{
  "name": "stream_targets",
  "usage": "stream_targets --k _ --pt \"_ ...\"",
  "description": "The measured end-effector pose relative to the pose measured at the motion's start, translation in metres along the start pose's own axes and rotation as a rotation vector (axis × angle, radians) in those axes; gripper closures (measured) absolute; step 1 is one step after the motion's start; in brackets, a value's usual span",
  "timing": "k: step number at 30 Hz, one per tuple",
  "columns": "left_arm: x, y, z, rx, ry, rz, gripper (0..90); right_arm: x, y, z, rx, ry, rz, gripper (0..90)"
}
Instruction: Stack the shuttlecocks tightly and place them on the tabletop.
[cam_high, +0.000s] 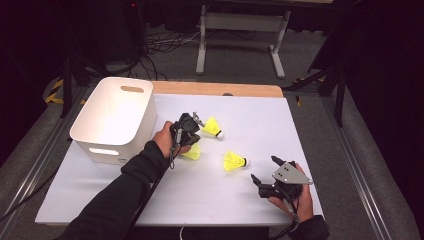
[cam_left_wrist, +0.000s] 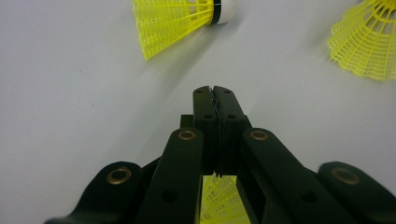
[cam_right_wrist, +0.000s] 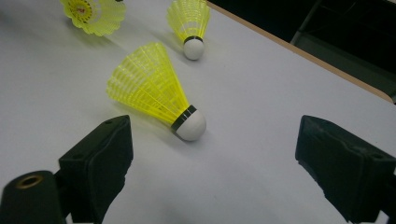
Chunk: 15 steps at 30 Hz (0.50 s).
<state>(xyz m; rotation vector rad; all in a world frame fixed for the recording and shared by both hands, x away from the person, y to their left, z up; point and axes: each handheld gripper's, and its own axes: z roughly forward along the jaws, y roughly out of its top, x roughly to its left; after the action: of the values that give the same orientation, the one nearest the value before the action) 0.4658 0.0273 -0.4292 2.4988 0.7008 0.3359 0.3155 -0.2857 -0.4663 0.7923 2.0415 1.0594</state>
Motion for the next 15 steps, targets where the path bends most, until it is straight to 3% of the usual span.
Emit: stream_targets --k 2,11,15 --pt "0.000 0.002 0.001 0.014 0.045 0.038 88.9 0.000 0.000 0.000 0.001 0.001 -0.002 12.2" --pt "-0.005 0.005 0.017 0.038 0.020 0.042 88.3 -0.001 0.000 -0.001 0.000 0.000 0.001 12.2" --pt "-0.002 0.003 0.019 0.044 0.029 0.033 88.3 0.000 0.000 -0.001 -0.001 0.000 -0.004 12.2"
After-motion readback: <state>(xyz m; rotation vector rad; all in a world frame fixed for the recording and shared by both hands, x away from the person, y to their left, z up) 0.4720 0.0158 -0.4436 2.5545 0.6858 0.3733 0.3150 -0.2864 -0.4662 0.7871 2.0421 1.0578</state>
